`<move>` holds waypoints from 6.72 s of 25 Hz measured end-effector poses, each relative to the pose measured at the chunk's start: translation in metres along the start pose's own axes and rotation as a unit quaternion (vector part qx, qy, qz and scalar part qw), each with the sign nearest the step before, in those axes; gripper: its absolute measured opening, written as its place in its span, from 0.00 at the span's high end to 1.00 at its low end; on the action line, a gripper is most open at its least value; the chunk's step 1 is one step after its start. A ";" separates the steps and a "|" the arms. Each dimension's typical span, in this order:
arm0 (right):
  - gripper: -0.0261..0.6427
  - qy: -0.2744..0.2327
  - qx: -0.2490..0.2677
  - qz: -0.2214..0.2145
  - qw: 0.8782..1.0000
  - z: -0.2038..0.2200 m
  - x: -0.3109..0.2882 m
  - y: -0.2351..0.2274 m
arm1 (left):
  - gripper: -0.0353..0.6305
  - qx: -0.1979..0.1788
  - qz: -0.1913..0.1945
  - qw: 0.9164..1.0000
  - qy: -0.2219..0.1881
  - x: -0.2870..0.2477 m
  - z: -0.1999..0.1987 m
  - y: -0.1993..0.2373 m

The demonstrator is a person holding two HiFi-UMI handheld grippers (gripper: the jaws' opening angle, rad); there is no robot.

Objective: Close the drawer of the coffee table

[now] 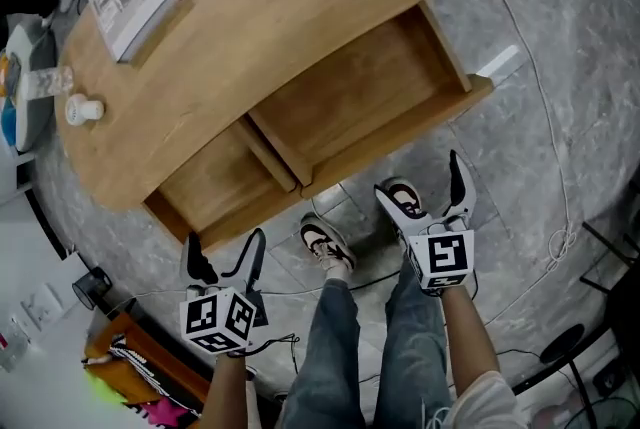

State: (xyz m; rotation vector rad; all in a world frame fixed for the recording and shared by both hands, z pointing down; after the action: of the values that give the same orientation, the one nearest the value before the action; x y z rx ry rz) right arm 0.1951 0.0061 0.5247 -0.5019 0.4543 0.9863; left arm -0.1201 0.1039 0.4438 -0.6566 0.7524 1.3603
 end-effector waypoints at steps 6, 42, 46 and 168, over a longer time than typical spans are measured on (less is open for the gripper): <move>0.08 0.014 0.037 -0.019 0.999 0.022 -0.022 0.004 | 0.11 -0.006 -0.001 1.000 0.005 -0.007 0.005 0.001; 0.08 -0.015 0.063 -0.056 0.996 0.027 -0.065 0.010 | 0.11 -0.004 0.024 0.999 0.035 -0.030 0.031 -0.025; 0.08 -0.019 0.063 -0.056 0.996 0.025 -0.066 0.010 | 0.11 -0.008 0.026 0.999 0.034 -0.033 0.032 -0.024; 0.08 -0.087 0.065 -0.042 0.993 -0.118 -0.209 0.036 | 0.11 0.159 -0.028 0.987 0.011 -0.039 0.046 0.061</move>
State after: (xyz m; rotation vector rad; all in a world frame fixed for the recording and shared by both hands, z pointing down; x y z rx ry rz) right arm 0.0481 -0.1867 0.5437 -0.3125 0.3366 0.9040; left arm -0.1786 0.1225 0.5033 -0.4364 0.9383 1.1497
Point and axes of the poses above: the fingertips, and each gripper's own axes: x backward along the fingers, y to its left, z out of its underside, the point moved 4 cm from there along x, backward along the fingers, and after that the axes turned 3 degrees about -x, right-handed, at the moved point
